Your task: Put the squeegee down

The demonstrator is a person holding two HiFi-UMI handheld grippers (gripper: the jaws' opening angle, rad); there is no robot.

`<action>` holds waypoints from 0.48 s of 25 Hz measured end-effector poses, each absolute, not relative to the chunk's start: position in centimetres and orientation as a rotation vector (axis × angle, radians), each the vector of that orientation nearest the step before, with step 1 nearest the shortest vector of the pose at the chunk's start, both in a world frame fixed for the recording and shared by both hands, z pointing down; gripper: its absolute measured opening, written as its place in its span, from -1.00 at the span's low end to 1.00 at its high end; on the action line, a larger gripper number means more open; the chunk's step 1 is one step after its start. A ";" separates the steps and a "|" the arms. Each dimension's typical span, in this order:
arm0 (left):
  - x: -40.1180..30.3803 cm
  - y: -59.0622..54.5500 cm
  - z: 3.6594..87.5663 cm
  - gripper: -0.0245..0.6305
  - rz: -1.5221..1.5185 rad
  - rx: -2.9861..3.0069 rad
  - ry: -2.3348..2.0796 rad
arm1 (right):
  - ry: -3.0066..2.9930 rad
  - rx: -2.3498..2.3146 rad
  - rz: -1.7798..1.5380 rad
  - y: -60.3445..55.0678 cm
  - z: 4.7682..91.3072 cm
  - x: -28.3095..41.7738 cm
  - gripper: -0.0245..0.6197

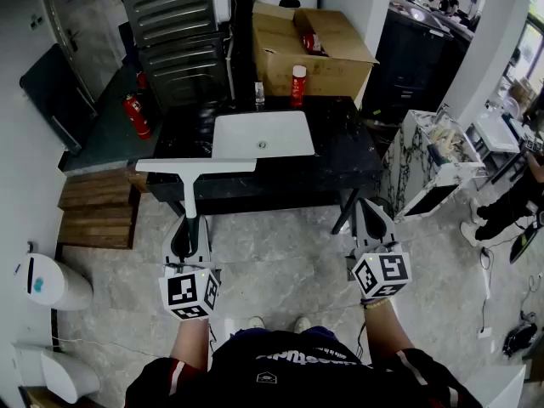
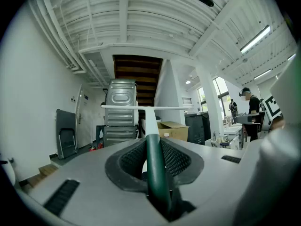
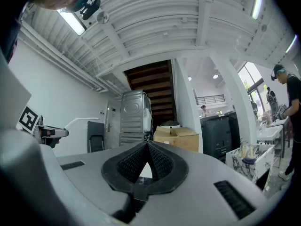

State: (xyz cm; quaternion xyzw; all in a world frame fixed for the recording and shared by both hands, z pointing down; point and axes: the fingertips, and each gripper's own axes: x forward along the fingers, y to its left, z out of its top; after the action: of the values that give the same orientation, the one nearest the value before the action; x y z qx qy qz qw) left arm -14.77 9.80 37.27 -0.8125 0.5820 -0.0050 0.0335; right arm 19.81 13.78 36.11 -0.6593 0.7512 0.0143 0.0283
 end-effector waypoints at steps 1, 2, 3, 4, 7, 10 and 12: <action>-14.7 9.7 37.3 -0.62 -0.011 -2.506 1.793 | 2.325 -2.025 0.039 13.7 36.1 19.7 -0.81; -14.7 9.7 37.3 -0.62 -0.007 -2.513 1.796 | 2.332 -2.016 0.034 13.6 36.0 19.5 -0.81; -14.7 9.7 37.4 -0.62 -0.002 -2.518 1.799 | 2.338 -2.008 0.030 13.5 36.0 19.4 -0.81; -14.6 9.7 37.3 -0.62 0.003 -2.521 1.801 | 2.346 -2.001 0.029 13.5 36.0 19.2 -0.81; -14.6 9.8 37.2 -0.62 0.005 -2.515 1.799 | 2.366 -1.989 0.039 13.5 35.8 18.7 -0.81; -14.5 9.9 37.0 -0.63 0.011 -2.517 1.798 | 2.382 -1.977 0.053 13.4 35.6 18.3 -0.81; -14.5 9.8 36.9 -0.62 0.014 -2.515 1.798 | 2.392 -1.966 0.066 13.2 35.4 18.0 -0.81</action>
State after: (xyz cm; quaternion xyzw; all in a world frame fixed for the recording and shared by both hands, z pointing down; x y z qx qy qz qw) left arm -14.49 9.81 36.94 -0.8131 0.5815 0.0046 0.0250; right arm 18.05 13.18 35.43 -0.6346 0.7722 0.0213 0.0222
